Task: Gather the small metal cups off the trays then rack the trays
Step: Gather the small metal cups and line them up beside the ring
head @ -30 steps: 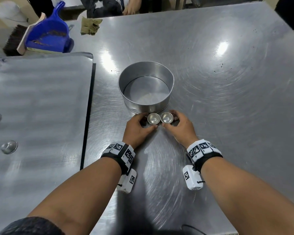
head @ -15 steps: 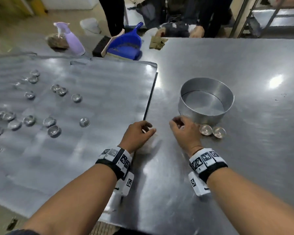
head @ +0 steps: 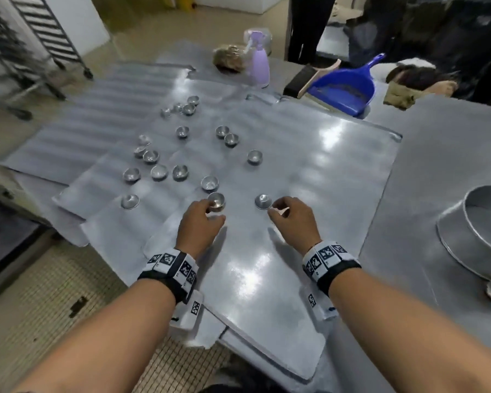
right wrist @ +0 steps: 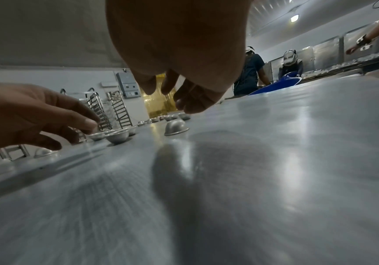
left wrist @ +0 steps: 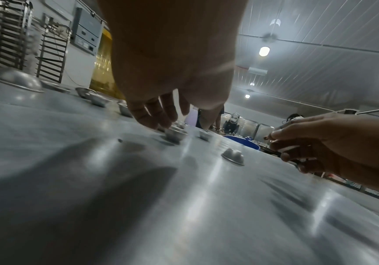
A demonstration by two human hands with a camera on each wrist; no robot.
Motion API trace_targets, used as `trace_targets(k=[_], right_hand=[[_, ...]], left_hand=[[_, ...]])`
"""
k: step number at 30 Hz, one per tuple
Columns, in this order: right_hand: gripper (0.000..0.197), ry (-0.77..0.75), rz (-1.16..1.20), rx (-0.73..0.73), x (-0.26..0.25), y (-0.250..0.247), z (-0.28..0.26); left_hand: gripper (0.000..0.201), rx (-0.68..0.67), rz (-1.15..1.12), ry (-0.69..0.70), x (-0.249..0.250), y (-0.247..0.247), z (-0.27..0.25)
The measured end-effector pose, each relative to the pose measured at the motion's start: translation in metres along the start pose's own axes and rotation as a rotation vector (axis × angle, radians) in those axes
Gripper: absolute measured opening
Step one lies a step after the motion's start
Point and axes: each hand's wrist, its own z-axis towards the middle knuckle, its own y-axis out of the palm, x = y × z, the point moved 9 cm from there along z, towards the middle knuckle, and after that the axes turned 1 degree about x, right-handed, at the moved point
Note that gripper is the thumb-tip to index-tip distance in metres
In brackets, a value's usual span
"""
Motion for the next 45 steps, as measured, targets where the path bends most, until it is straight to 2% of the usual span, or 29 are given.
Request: trace_targets(k=[5, 9, 13, 19, 26, 31, 38, 45], right_hand=[[0.045, 0.084, -0.133, -0.060, 0.001, 0.034, 0.031], [0.060, 0.161, -0.209, -0.120, 0.009, 0.046, 0.049], [0.056, 0.200, -0.301, -0.175, 0.016, 0.058, 0.057], [0.045, 0.202, -0.303, -0.132, 0.023, 0.058, 0.055], [0.058, 0.142, -0.160, -0.046, 0.016, 0.052, 0.044], [0.041, 0.101, -0.146, -0.023, 0.009, 0.051, 0.033], [0.065, 0.111, -0.078, -0.059, 0.011, 0.055, 0.022], [0.065, 0.104, -0.159, -0.082, 0.015, 0.053, 0.013]], left_hand=[[0.069, -0.087, 0.055, 0.011, -0.025, -0.008, 0.027], [0.076, -0.160, 0.074, 0.044, -0.026, 0.001, 0.045], [0.071, -0.170, 0.090, 0.070, -0.029, 0.009, 0.060], [0.064, -0.173, 0.095, 0.099, -0.032, 0.016, 0.069], [0.048, -0.170, 0.123, 0.095, -0.030, 0.024, 0.069], [0.048, -0.175, 0.100, 0.092, -0.032, 0.026, 0.067], [0.050, -0.178, 0.080, 0.081, -0.030, 0.024, 0.063], [0.046, -0.222, 0.115, 0.142, -0.022, 0.032, 0.050]])
